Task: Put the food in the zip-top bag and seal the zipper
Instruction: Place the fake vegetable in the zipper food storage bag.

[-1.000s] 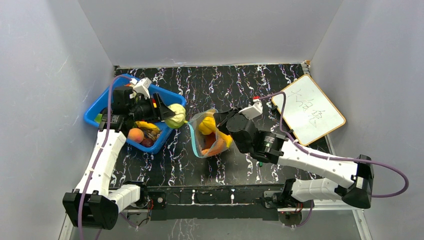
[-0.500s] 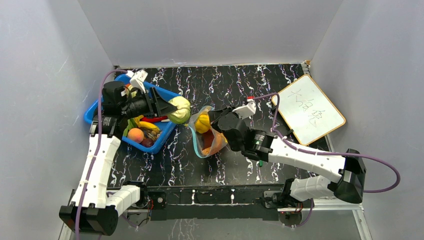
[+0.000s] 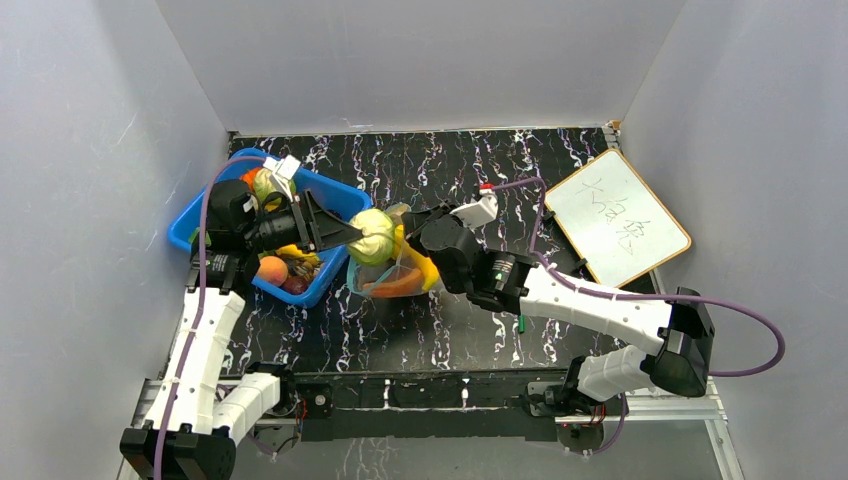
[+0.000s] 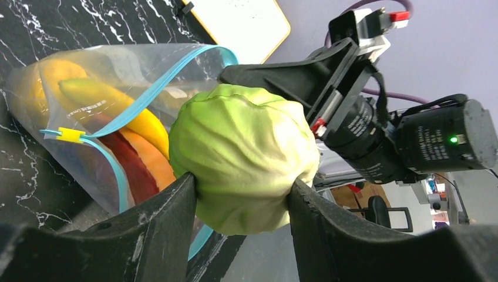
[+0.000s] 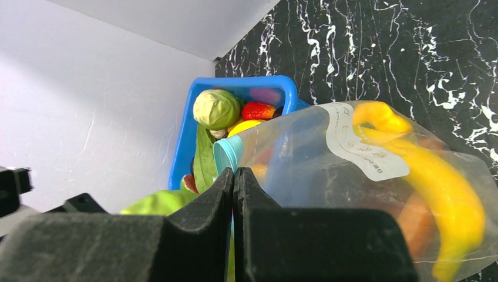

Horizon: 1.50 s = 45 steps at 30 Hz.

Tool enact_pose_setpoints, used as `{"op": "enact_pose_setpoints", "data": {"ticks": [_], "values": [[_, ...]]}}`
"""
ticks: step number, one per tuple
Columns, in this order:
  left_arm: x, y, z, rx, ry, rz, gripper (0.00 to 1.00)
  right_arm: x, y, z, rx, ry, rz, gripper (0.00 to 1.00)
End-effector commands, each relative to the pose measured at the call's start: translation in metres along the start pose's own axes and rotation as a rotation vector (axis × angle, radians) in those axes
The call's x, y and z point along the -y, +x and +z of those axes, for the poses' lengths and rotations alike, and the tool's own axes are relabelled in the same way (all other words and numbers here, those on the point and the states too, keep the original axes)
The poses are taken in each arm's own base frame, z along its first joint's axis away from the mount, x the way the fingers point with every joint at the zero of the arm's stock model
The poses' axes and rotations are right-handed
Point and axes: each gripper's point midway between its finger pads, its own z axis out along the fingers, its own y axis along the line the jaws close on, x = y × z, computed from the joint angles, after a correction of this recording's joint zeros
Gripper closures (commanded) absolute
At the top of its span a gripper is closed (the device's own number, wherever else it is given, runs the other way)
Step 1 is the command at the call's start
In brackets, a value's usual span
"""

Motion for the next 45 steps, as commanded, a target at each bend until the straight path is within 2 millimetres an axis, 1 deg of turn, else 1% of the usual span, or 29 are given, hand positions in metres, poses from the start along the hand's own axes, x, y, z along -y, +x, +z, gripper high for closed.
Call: {"op": "enact_pose_setpoints", "data": {"ticks": [1,5,8,11,16,19,21,22,26,29,32,35,37,39,43,45], "values": [[-0.001,0.012,-0.002,-0.026,0.012,-0.015,0.62,-0.042,-0.024,-0.007,0.043,-0.109,0.126,1.00],[-0.013,0.015,0.003,-0.028,-0.001,-0.027,0.61,-0.043,-0.021,-0.010,0.020,-0.127,0.132,1.00],[-0.019,0.016,0.008,-0.041,0.010,-0.058,0.61,-0.043,-0.018,-0.011,0.008,-0.137,0.133,1.00],[-0.030,0.019,0.010,-0.041,-0.021,-0.069,0.61,-0.044,-0.018,-0.012,0.003,-0.143,0.137,1.00],[-0.038,0.026,0.015,-0.050,-0.001,-0.118,0.60,-0.048,-0.018,-0.013,-0.003,-0.156,0.144,1.00],[-0.045,0.029,0.016,-0.054,-0.028,-0.124,0.53,-0.049,-0.017,-0.013,-0.007,-0.159,0.146,1.00],[-0.049,0.030,0.016,-0.060,-0.045,-0.129,0.45,-0.049,-0.017,-0.013,-0.007,-0.159,0.146,1.00],[-0.050,0.030,0.016,-0.063,-0.055,-0.130,0.39,-0.049,-0.017,-0.013,-0.009,-0.158,0.145,1.00],[-0.051,0.029,0.013,-0.072,-0.083,-0.111,0.22,-0.048,-0.017,-0.012,-0.007,-0.158,0.143,1.00],[-0.048,0.025,0.010,-0.071,-0.101,-0.077,0.17,-0.048,-0.018,-0.013,-0.001,-0.157,0.143,1.00],[-0.044,0.024,0.006,-0.079,-0.116,-0.040,0.17,-0.047,-0.019,-0.013,0.003,-0.155,0.142,1.00],[-0.055,0.022,-0.002,-0.072,-0.218,0.013,0.19,-0.047,-0.020,-0.013,0.006,-0.155,0.141,1.00],[-0.063,0.025,-0.005,-0.066,-0.266,0.026,0.21,-0.047,-0.021,-0.014,0.007,-0.156,0.143,1.00],[-0.067,0.032,-0.005,-0.079,-0.259,0.018,0.27,-0.047,-0.021,-0.014,0.008,-0.157,0.143,1.00],[-0.068,0.052,0.003,-0.116,-0.170,-0.053,0.44,-0.049,-0.022,-0.014,0.011,-0.161,0.148,1.00],[-0.070,0.057,0.005,-0.116,-0.155,-0.071,0.47,-0.051,-0.022,-0.014,0.010,-0.163,0.149,1.00]]}}
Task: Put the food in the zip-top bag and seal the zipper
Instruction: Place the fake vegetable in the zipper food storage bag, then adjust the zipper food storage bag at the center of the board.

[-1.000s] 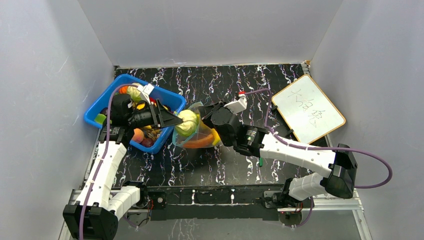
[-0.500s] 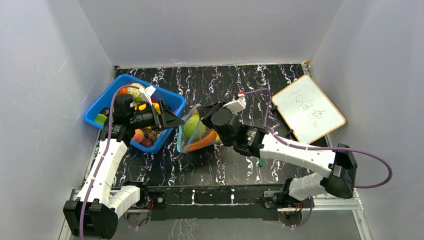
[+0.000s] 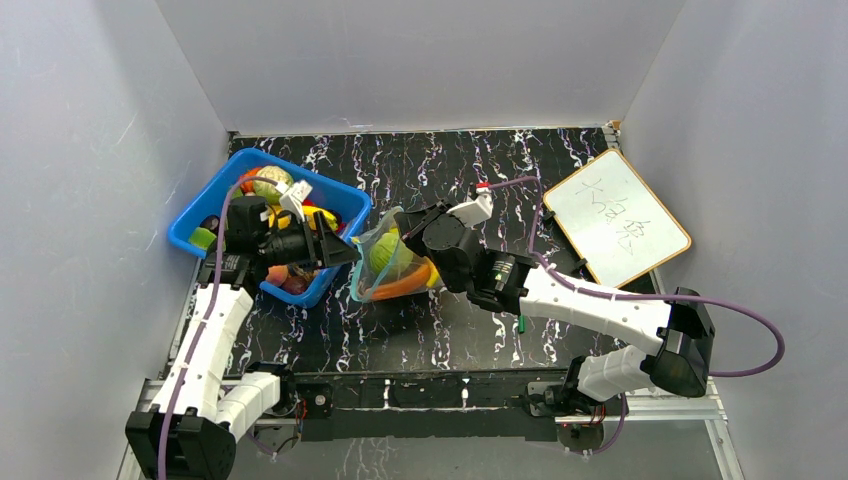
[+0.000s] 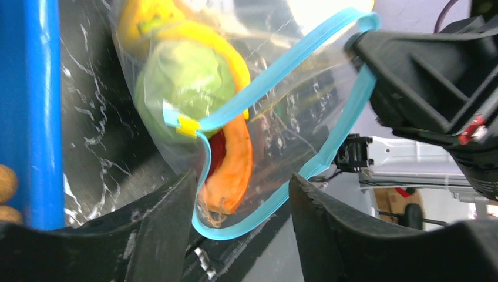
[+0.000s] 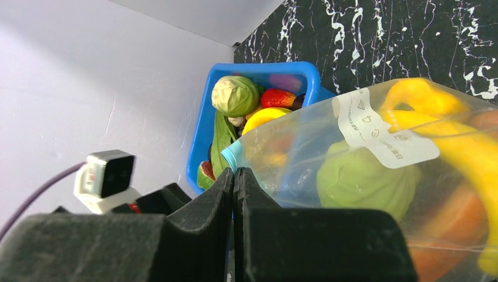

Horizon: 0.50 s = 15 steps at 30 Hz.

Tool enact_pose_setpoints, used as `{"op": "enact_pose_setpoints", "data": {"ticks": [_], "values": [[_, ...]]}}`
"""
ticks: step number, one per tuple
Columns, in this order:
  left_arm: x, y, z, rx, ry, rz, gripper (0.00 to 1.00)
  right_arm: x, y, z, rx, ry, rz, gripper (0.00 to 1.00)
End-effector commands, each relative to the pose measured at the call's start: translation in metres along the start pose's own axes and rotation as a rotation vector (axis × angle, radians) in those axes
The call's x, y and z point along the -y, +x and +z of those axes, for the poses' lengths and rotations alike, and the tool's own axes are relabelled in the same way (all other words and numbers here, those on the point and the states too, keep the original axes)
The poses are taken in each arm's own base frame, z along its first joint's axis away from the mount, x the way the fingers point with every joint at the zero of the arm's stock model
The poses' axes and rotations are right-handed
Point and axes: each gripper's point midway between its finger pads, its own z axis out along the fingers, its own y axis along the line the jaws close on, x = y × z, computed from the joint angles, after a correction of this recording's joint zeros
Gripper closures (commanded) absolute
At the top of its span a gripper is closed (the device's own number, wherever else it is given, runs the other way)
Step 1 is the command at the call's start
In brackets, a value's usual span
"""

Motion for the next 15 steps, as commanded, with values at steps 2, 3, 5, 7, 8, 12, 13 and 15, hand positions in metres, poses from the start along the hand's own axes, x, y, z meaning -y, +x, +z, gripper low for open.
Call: {"op": "enact_pose_setpoints", "data": {"ticks": [2,3,5,7,8,12,13,15], "values": [[-0.001,0.019,0.005,-0.024,0.068,-0.033,0.47,-0.039,-0.028,-0.010,0.062,-0.103,0.106,1.00],[-0.003,0.020,0.007,-0.018,0.072,-0.033,0.46,-0.039,-0.028,-0.010,0.060,-0.104,0.106,1.00],[-0.009,0.022,0.010,-0.011,0.064,-0.040,0.46,-0.039,-0.026,-0.009,0.055,-0.106,0.107,1.00],[-0.017,0.023,0.015,-0.017,0.047,-0.050,0.46,-0.039,-0.024,-0.009,0.048,-0.108,0.106,1.00],[-0.021,0.023,0.016,-0.018,0.035,-0.053,0.45,-0.040,-0.024,-0.009,0.045,-0.110,0.107,1.00],[-0.028,0.021,0.025,-0.016,0.048,-0.059,0.45,-0.040,-0.023,-0.010,0.041,-0.112,0.110,1.00],[-0.027,0.020,0.027,-0.012,0.063,-0.062,0.46,-0.041,-0.024,-0.010,0.041,-0.113,0.110,1.00],[-0.025,0.018,0.028,0.000,0.083,-0.070,0.48,-0.041,-0.023,-0.010,0.040,-0.113,0.109,1.00]]}}
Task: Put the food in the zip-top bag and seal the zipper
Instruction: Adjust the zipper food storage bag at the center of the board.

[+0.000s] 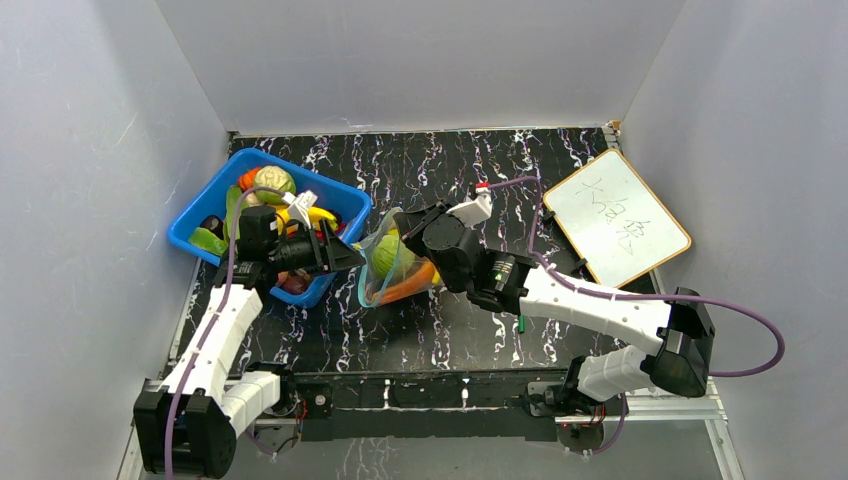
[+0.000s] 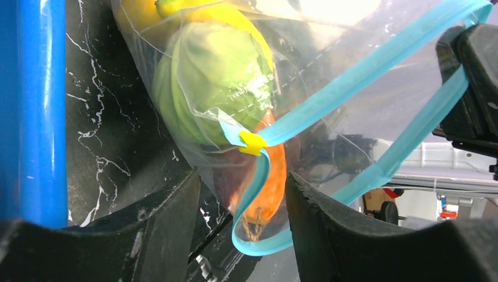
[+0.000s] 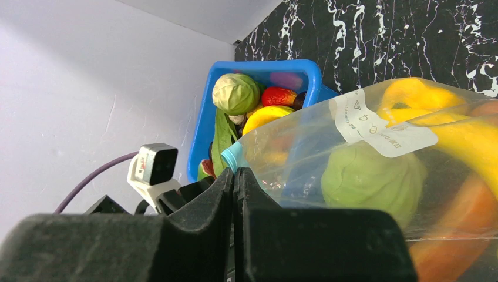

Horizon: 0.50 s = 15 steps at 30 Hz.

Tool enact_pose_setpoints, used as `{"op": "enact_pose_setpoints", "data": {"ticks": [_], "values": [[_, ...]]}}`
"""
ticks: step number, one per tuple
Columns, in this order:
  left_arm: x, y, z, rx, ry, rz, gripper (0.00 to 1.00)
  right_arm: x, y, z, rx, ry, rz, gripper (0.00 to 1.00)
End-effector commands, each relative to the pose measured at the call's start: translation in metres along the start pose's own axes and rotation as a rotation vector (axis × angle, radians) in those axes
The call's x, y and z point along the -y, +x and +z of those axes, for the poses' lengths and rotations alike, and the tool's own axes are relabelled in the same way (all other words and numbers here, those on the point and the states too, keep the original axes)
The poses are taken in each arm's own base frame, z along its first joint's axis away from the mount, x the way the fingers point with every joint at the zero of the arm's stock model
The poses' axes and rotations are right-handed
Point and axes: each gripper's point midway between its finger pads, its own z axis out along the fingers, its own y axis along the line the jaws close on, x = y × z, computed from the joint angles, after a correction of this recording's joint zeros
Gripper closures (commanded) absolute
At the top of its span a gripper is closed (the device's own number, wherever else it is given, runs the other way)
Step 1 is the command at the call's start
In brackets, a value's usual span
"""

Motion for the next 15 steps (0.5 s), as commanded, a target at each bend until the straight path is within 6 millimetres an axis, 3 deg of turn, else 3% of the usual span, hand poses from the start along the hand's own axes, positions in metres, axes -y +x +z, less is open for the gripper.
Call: {"op": "enact_pose_setpoints", "data": {"ticks": [1,5,8,11,15], "values": [[0.007,-0.001,0.005,0.017,0.076,0.001,0.49,-0.041,-0.025,-0.010,0.047,-0.111,0.109,1.00],[0.001,0.001,0.008,0.018,0.066,-0.014,0.53,-0.038,-0.023,-0.010,0.043,-0.109,0.112,1.00],[0.001,0.003,0.010,0.009,0.080,-0.030,0.70,-0.036,-0.022,-0.010,0.039,-0.106,0.110,1.00],[0.017,-0.007,0.005,0.042,0.125,-0.015,1.00,-0.028,-0.021,-0.012,0.033,-0.096,0.085,1.00],[0.057,-0.039,-0.011,0.120,0.178,0.022,1.00,-0.007,-0.013,-0.021,-0.009,-0.097,-0.049,1.00]]}}
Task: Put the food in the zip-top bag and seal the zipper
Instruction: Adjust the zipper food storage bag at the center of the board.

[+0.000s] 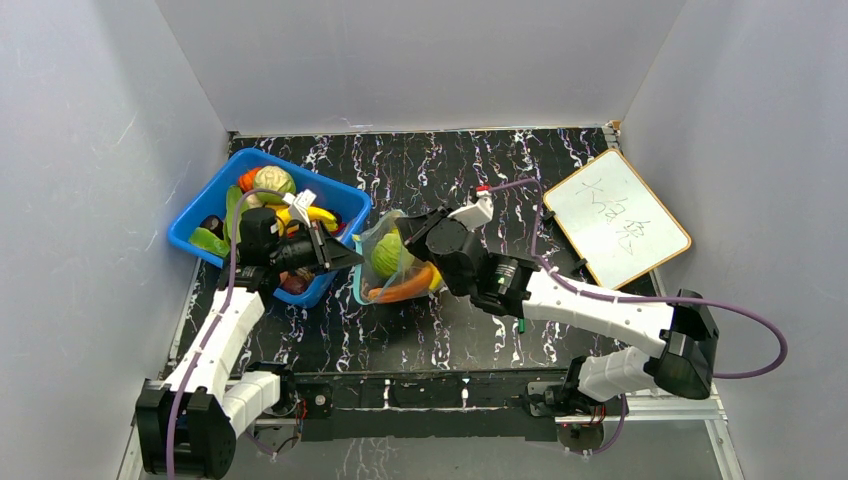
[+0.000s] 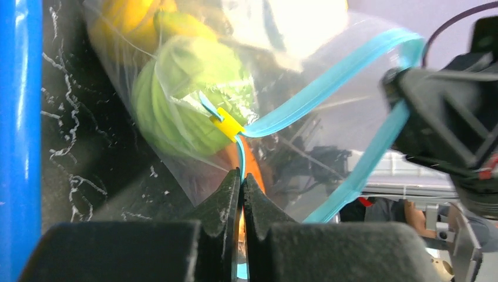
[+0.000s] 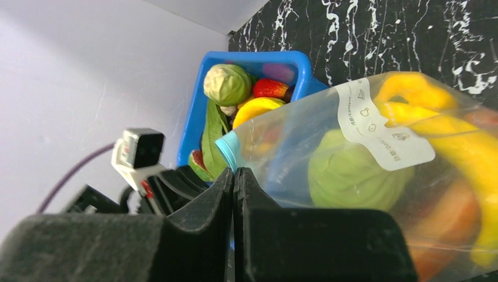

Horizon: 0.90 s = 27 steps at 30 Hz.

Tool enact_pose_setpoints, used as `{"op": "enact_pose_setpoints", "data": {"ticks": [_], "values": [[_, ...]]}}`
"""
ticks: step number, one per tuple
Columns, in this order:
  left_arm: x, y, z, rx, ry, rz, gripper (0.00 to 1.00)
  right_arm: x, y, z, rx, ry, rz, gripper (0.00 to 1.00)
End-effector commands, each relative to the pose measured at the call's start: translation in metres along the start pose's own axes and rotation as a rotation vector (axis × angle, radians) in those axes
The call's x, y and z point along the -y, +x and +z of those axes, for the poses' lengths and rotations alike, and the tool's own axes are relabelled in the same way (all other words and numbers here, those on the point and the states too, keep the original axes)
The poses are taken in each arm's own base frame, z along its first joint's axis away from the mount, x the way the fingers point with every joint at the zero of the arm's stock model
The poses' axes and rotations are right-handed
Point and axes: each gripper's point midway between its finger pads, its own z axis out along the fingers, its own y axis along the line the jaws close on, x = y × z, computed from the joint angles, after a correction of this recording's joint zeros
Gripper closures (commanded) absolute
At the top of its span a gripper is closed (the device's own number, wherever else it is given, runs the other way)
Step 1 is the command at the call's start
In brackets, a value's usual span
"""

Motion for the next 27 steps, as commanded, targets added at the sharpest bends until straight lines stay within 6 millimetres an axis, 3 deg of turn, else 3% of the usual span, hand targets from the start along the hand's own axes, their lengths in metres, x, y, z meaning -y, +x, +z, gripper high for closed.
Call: {"op": "enact_pose_setpoints", "data": {"ticks": [1,4,6,11,16,23,27], "values": [[0.071,-0.042,-0.019,0.101,0.139,0.093,1.00,-0.010,-0.014,-0.021,-0.005,-0.107,-0.082,1.00],[0.116,-0.066,-0.032,0.187,0.237,0.138,1.00,0.011,-0.005,-0.030,-0.053,-0.121,-0.198,1.00],[0.127,-0.072,-0.034,0.220,0.270,0.141,1.00,0.022,-0.003,-0.034,-0.066,-0.101,-0.249,1.00],[0.109,-0.072,-0.022,0.181,0.235,0.091,1.00,0.012,-0.011,-0.040,-0.077,-0.114,-0.312,1.00],[0.085,-0.062,-0.013,0.149,0.167,0.076,1.00,0.004,-0.006,-0.044,-0.111,-0.165,-0.338,1.00],[0.067,-0.058,-0.003,0.116,0.135,0.054,1.00,0.013,-0.006,-0.049,-0.122,-0.147,-0.332,1.00],[0.069,-0.060,0.004,0.106,0.159,0.050,1.00,0.022,-0.013,-0.055,-0.108,-0.123,-0.347,1.00]]}}
